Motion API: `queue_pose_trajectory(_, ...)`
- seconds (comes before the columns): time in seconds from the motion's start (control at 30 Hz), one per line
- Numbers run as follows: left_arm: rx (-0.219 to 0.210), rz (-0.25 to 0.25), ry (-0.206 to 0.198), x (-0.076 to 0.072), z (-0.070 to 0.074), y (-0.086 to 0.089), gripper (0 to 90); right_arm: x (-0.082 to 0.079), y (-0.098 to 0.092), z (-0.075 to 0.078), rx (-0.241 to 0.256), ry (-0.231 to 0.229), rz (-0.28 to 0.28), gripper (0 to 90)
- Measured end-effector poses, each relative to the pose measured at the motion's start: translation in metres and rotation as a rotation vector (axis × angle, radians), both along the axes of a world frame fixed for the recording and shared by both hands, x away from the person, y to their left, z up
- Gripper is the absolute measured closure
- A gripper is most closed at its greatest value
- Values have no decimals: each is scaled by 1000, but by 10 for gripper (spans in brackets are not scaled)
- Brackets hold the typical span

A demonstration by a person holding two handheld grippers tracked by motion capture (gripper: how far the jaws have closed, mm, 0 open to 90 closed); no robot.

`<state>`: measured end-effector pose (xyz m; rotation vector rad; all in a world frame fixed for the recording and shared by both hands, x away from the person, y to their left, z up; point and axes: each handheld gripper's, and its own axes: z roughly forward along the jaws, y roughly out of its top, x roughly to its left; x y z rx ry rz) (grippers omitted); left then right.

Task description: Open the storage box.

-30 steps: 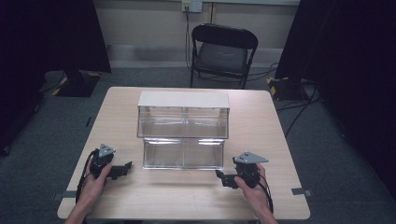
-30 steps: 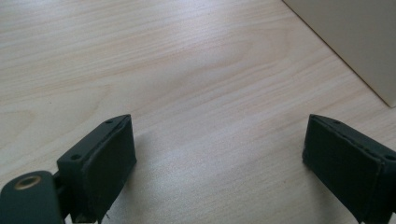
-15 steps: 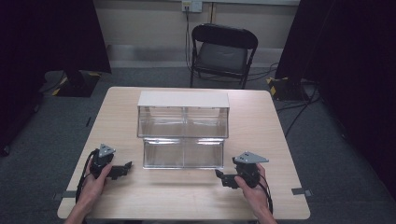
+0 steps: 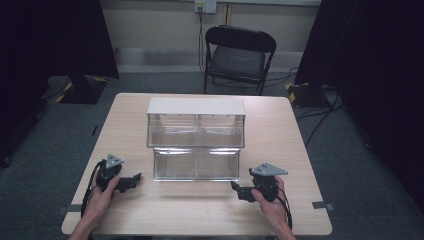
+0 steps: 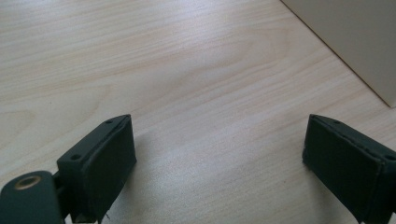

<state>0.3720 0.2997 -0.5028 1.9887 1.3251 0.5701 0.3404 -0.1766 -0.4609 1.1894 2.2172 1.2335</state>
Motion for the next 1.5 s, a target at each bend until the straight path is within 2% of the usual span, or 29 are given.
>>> queue_pose_trajectory(0.1, -1, 0, 0, 0, 0, 0, 89, -1, -1, 1, 23, -5, 16, 142)
queue_pose_trajectory(1.5, 0, 0, 0, 0, 0, 0, 89, -7, -3, 13, 67, -53, 30, 141)
